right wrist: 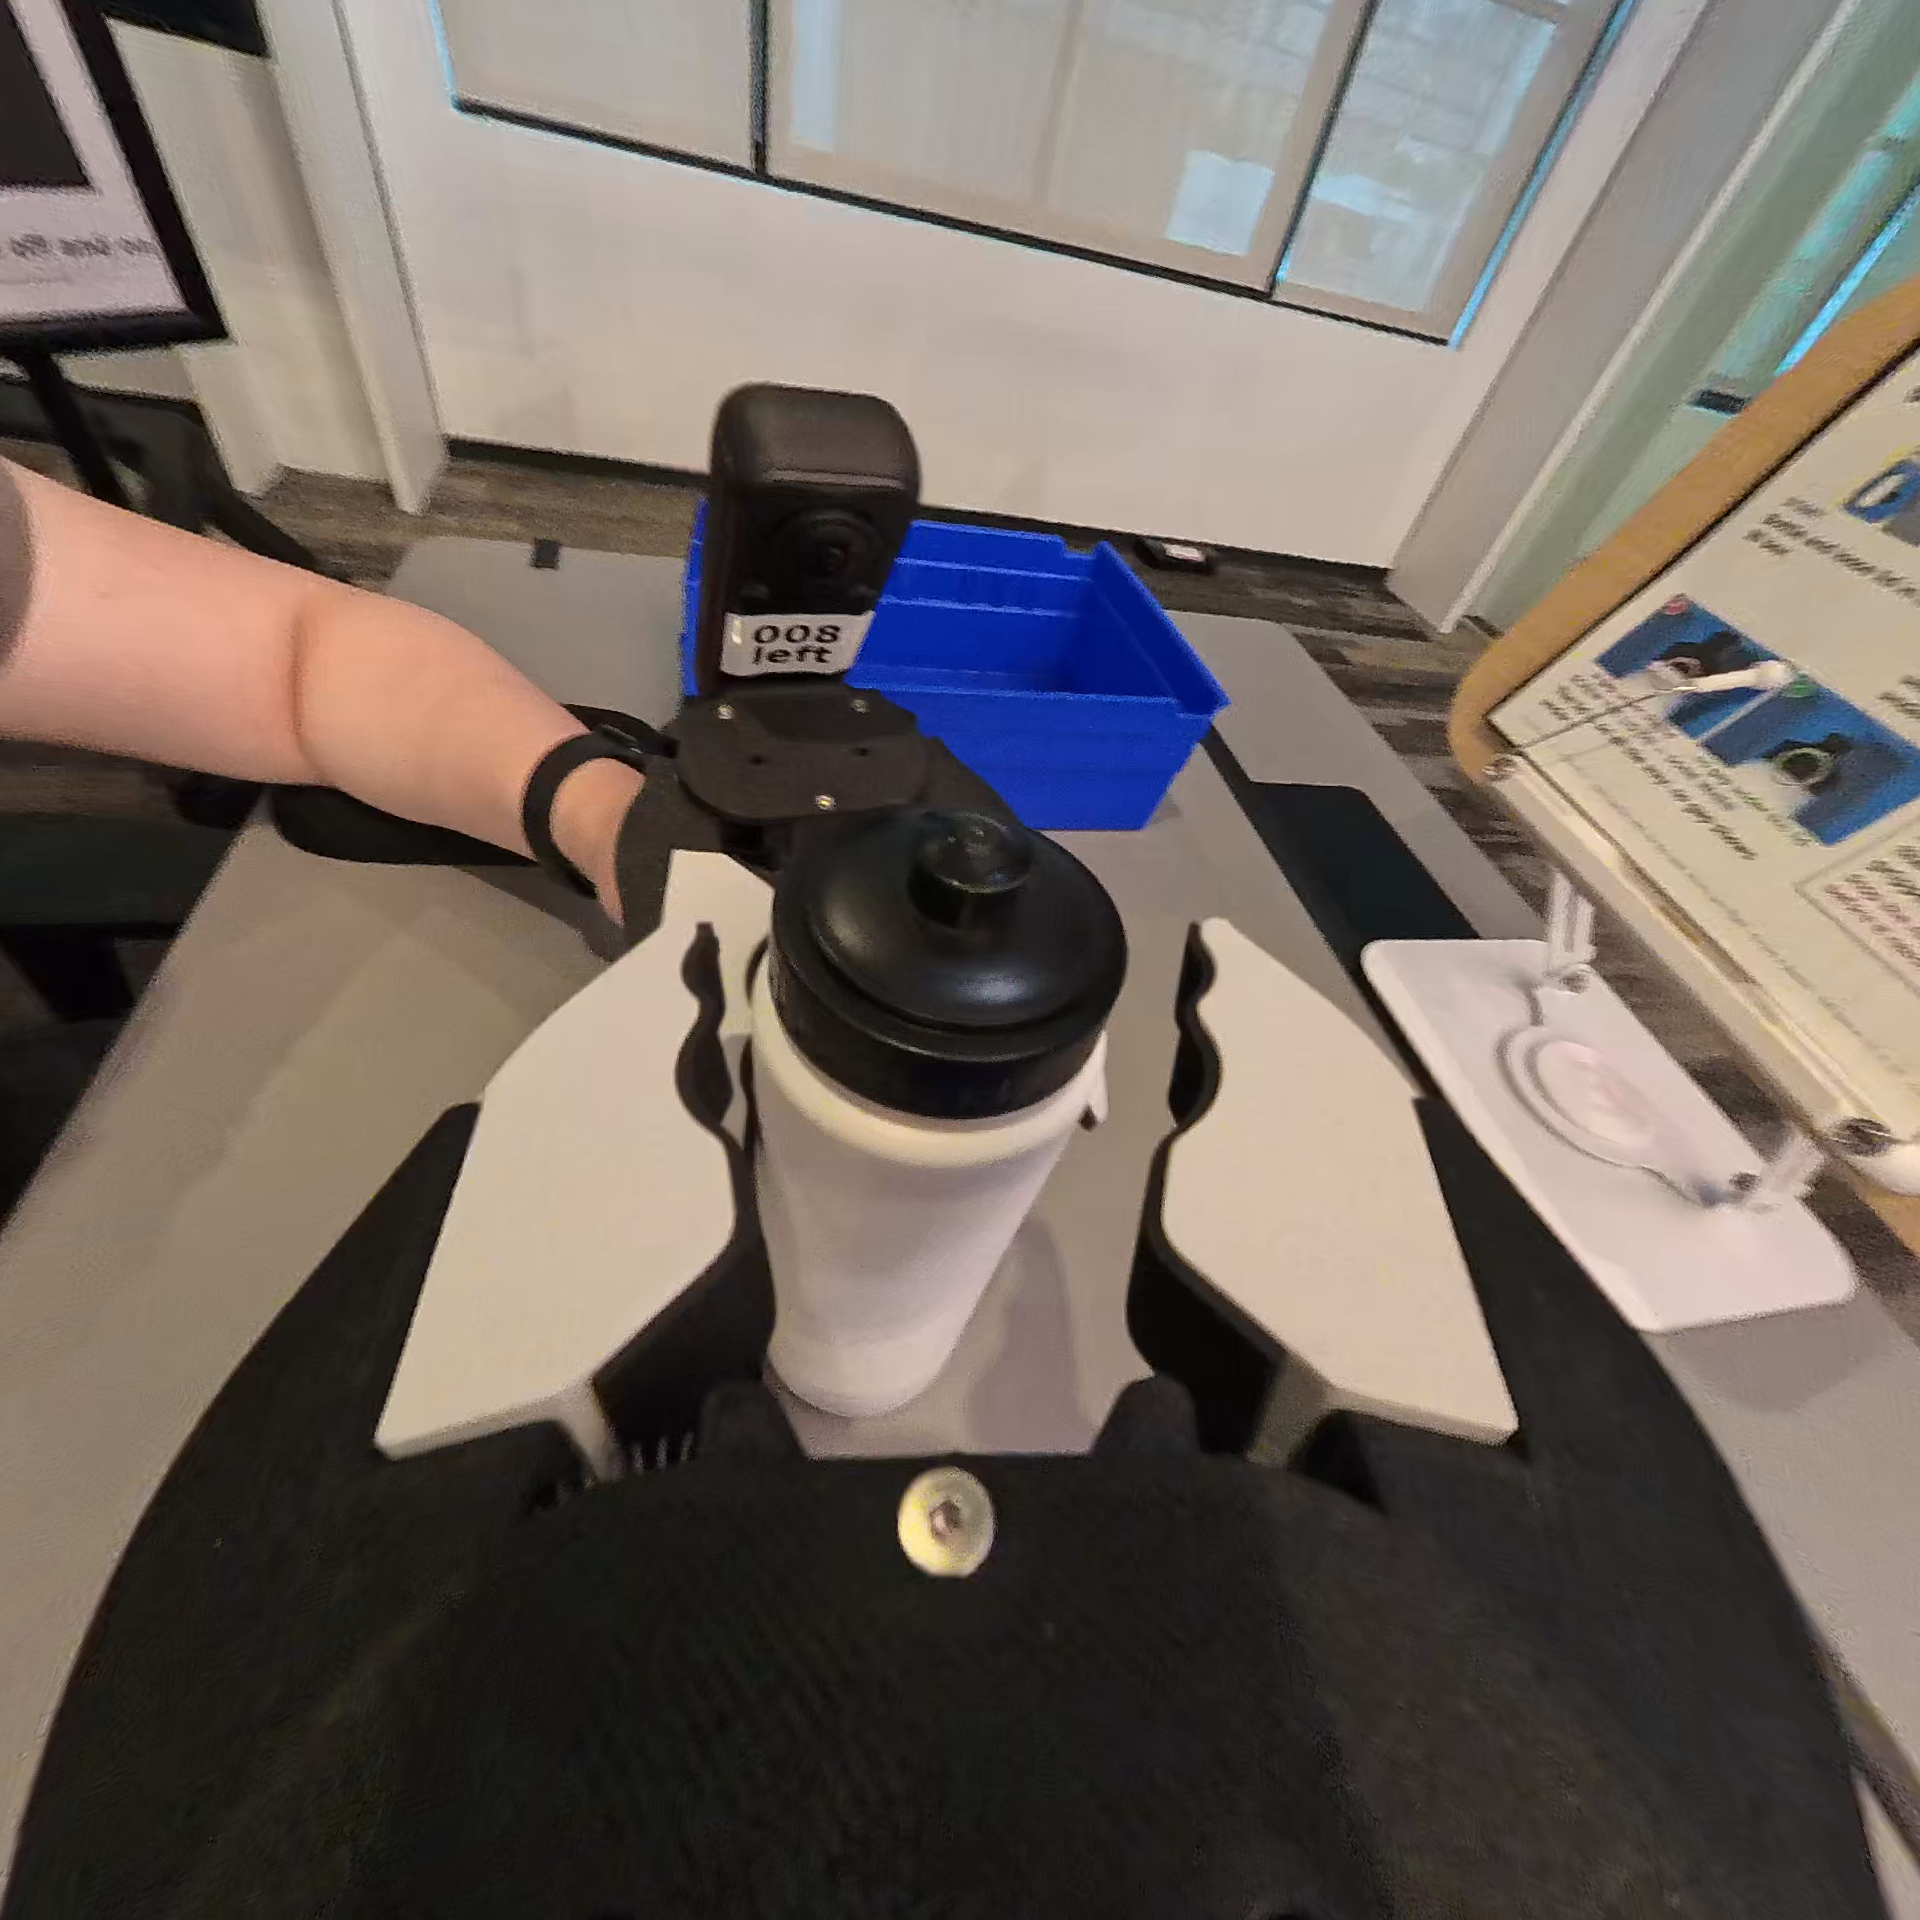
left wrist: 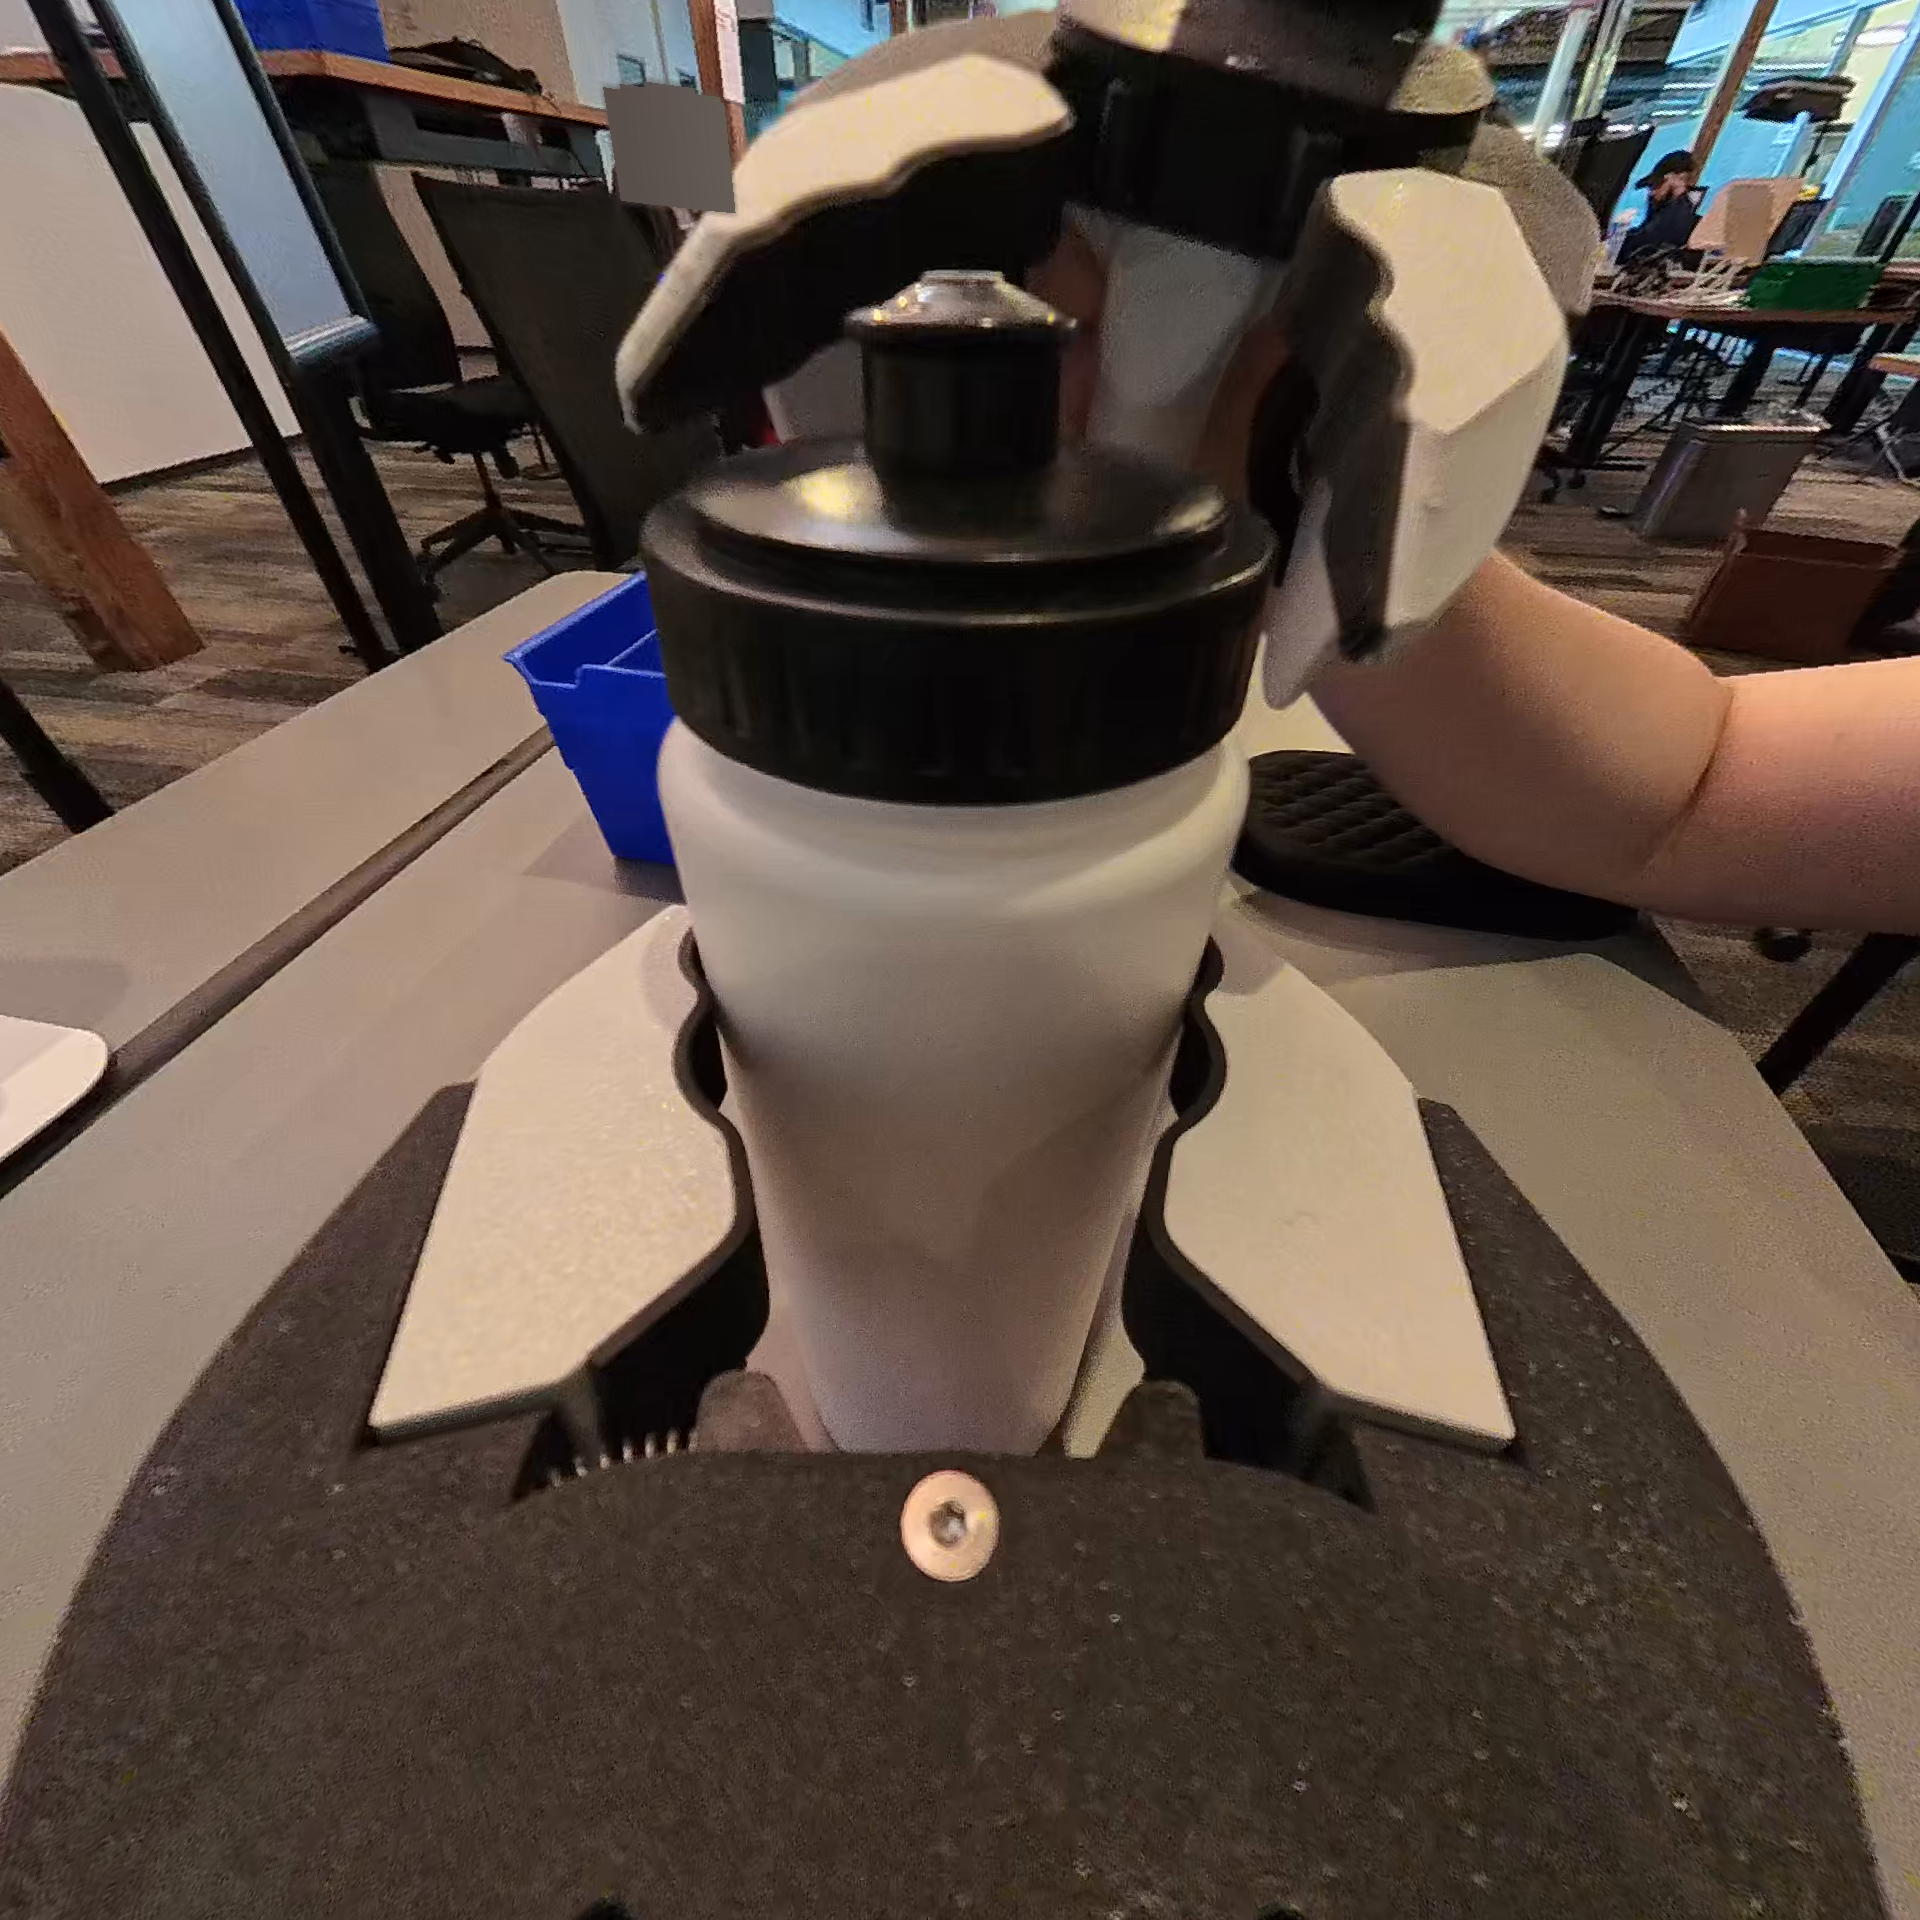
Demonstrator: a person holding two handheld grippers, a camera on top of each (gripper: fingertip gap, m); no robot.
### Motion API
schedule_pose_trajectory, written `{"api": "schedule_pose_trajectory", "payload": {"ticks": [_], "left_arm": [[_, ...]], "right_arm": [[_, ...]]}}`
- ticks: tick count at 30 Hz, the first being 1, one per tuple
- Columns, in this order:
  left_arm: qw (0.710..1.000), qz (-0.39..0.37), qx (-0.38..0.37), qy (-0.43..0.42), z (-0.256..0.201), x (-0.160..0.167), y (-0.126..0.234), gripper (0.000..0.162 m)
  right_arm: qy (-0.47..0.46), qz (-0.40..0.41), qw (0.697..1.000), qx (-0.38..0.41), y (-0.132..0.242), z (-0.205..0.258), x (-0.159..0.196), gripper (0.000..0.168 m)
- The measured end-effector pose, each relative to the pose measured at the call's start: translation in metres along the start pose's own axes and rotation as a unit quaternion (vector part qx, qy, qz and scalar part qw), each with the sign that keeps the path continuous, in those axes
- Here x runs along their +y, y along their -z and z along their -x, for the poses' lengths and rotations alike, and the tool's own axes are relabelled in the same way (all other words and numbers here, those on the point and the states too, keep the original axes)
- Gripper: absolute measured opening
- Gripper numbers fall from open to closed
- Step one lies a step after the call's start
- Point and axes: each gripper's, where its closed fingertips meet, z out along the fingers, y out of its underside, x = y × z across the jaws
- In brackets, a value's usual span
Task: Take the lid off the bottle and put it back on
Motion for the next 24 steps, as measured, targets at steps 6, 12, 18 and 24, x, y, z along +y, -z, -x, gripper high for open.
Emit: {"api": "schedule_pose_trajectory", "payload": {"ticks": [6, 12, 18, 24], "left_arm": [[1.0, 0.0, 0.011, 0.001, -0.004, 0.0, -0.001, 0.086], [0.998, 0.011, -0.058, 0.017, 0.012, 0.001, 0.002, 0.086], [0.984, 0.038, -0.172, 0.025, 0.027, 0.004, 0.008, 0.086], [0.982, 0.056, -0.182, -0.015, 0.029, 0.008, 0.007, 0.087]], "right_arm": [[-0.025, -0.002, 1.0, -0.012, -0.008, 0.001, 0.004, 0.072], [-0.061, 0.008, 0.995, 0.08, -0.016, -0.013, 0.005, 0.072], [-0.084, 0.01, 0.972, 0.217, -0.02, -0.021, 0.005, 0.072], [-0.094, -0.004, 0.978, 0.186, -0.019, -0.022, 0.004, 0.072]]}}
